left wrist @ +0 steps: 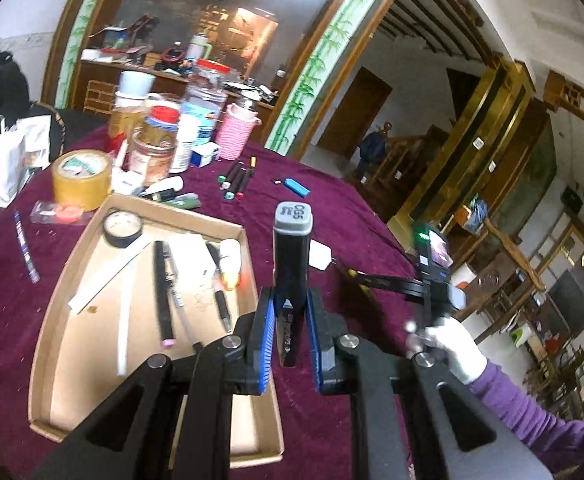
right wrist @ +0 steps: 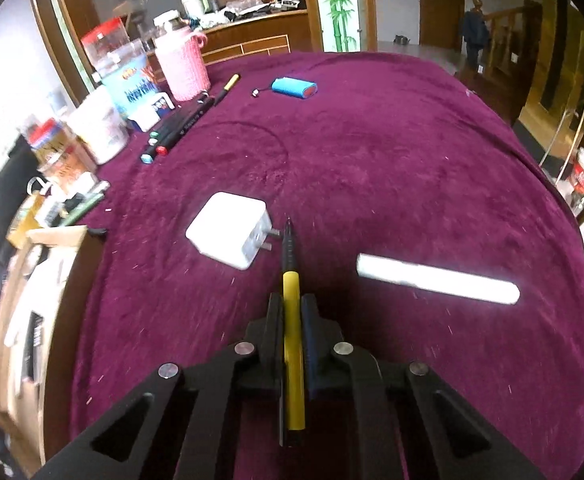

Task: Organize rigid objects
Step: 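Carry the black marker and yellow pen over the tray and lower them in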

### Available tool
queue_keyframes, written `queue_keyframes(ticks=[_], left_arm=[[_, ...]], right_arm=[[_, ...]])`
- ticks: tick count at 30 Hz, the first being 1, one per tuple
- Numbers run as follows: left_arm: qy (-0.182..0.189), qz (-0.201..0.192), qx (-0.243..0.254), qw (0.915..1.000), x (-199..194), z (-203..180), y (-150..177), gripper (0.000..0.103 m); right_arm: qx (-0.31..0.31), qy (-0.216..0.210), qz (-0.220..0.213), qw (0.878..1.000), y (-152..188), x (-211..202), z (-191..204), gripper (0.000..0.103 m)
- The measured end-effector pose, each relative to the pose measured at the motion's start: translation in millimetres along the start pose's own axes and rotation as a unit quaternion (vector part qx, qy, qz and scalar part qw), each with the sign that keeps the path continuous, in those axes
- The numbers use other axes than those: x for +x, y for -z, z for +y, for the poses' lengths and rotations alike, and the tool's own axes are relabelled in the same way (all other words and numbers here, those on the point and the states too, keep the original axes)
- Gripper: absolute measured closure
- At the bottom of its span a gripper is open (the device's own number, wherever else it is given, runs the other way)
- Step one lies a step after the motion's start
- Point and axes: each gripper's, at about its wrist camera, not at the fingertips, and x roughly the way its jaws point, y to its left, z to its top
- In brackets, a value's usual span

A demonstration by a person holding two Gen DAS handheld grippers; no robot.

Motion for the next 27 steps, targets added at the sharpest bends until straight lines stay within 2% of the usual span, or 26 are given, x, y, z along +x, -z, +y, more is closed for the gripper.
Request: queue_keyframes(ticks=[6,10,16,19,23,27], left_arm=[[-0.034,-0.008,-0.031,0.9989,-28.5,31.2,7.4,0.088],[-0.055,-0.003,-0.050,0.9973,-44.4,50.6,14.3,0.088],[-0.076,0.007,-0.049,0.9959,-63.3,65.1,24.2,0.088],[-0.099,0.029,-0.038,0.9940,-62.5,71.7,22.4,0.088],[-0.120,0.078,-0.026,0.9894,-45.1,85.9,14.1,0.088],[-0.127,0.119,-0.019,0.9846,-21.1,98.5,7.3,0.088]], right_arm=[[0.030,-0.067,-0.001,0.997,19.6,-30.6,3.8,0.094],[0.012,-0.112,-0.006,0.994,28.4,-48.2,33.6,0.094],[-0.032,-0.173,-0.005,0.984,40.1,-62.3,96.5,0.094],[-0.051,-0.205,0.014,0.977,46.8,-59.9,128.6,0.093],[-0.062,-0.254,0.066,0.963,58.8,-40.1,173.8,0.093],[-0.079,-0.261,0.095,0.957,71.6,-19.3,210.3,0.093]])
